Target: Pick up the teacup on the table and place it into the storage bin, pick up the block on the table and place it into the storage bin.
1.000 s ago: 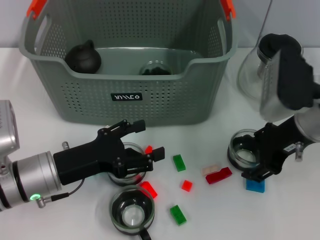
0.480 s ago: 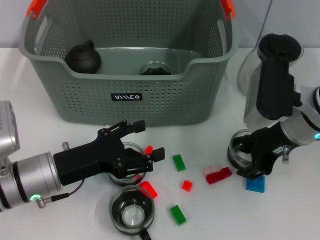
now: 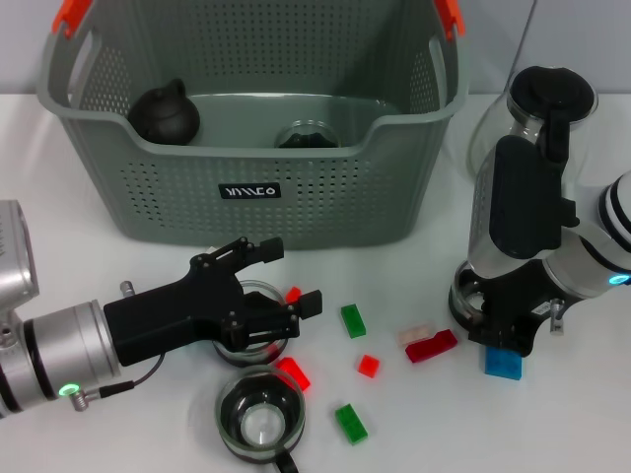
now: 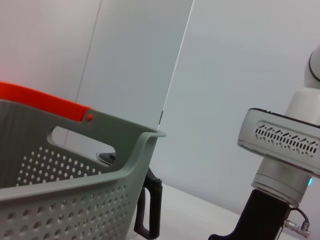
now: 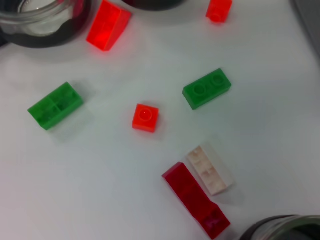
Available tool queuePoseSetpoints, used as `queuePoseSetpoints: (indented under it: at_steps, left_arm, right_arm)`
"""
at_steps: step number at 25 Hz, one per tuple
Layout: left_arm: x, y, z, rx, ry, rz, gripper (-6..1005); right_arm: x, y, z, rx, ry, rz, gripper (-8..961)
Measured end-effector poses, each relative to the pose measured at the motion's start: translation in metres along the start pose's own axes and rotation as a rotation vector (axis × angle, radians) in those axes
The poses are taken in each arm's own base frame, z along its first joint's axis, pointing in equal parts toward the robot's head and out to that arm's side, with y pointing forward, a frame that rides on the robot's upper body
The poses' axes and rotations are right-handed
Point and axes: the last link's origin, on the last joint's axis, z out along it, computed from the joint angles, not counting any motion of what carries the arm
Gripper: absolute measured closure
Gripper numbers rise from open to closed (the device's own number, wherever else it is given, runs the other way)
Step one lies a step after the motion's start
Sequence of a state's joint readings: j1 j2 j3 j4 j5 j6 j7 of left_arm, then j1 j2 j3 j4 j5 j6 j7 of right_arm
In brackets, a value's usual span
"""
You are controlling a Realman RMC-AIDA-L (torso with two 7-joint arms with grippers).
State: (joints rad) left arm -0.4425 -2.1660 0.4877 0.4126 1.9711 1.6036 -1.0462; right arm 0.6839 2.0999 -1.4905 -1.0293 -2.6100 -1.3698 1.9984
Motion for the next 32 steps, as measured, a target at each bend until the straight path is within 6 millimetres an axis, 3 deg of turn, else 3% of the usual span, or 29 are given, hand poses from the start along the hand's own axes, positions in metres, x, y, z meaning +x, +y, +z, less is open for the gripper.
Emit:
queuePoseSetpoints:
  at_steps: [6, 11, 15, 19, 22, 28, 32]
  left_arm:
    - [0.000, 0.000, 0.000, 0.001, 0.000, -0.001, 76]
    - [0.000, 0.000, 0.000, 0.000, 0.000, 0.000, 77]
    - [0.000, 0.000, -0.001, 0.000, 0.001, -0.001, 77]
    - [-0.002, 0.000, -0.001, 0.006, -0.002, -0.004, 77]
    - [-0.002, 0.000, -0.002, 0.008, -0.003, -0.004, 77]
    - [-0.002, 0.000, -0.001, 0.008, -0.003, -0.004, 77]
    - [-0.001, 0.000, 0.000, 0.006, -0.002, -0.001, 77]
  right_arm:
    - [0.001, 0.001, -0.003, -0.011, -0.002, 0.010, 808]
    - [0.000, 0.005, -0.019, -0.029, -0.014, 0.010, 896]
    - [-0.005, 0.012, -0.056, -0.053, -0.061, 0.003, 896]
    - [-0.034, 0.028, -0.104, -0.107, -0.223, -0.068, 896]
    - [-0.060, 0.028, -0.132, -0.106, -0.344, -0.100, 896]
    - [-0.115, 0.006, -0.174, -0.024, -0.522, -0.132, 896]
    - [-0.149, -0.022, -0.179, 0.051, -0.598, -0.099, 896]
